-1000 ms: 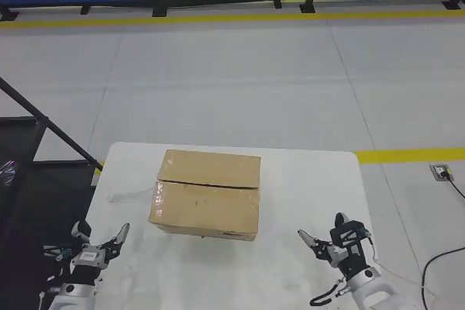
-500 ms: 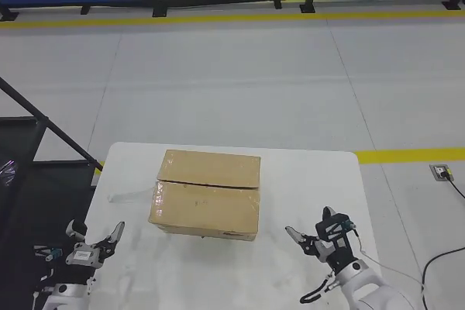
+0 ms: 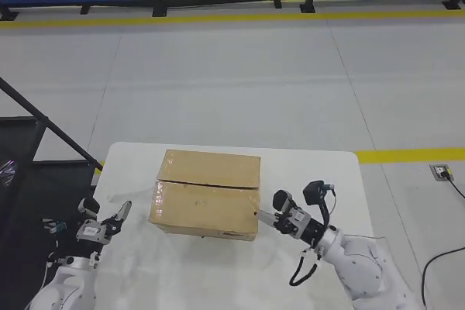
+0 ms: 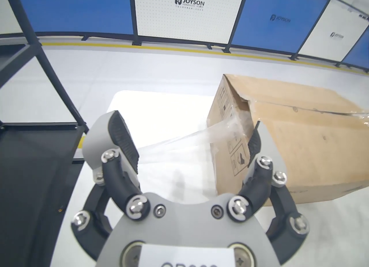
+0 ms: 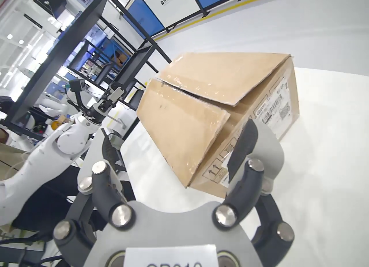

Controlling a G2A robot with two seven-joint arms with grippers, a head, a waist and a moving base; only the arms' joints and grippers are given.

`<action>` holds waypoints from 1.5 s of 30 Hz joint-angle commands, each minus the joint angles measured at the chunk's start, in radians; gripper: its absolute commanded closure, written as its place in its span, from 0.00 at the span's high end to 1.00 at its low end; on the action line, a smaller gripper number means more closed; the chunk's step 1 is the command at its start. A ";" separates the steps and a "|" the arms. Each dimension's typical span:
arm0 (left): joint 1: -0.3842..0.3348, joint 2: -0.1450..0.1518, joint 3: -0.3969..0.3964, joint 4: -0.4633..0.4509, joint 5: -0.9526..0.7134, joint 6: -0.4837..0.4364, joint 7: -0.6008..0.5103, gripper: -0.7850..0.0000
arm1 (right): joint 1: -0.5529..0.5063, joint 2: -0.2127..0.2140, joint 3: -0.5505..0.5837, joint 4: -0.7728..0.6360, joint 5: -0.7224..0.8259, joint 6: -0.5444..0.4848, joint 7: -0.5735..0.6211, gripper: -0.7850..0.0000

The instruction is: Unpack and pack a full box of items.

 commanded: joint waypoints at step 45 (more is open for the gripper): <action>0.077 0.029 -0.031 -0.005 0.224 -0.417 -0.066 1.00 | 0.143 0.113 -0.259 0.075 0.421 -0.310 0.602 1.00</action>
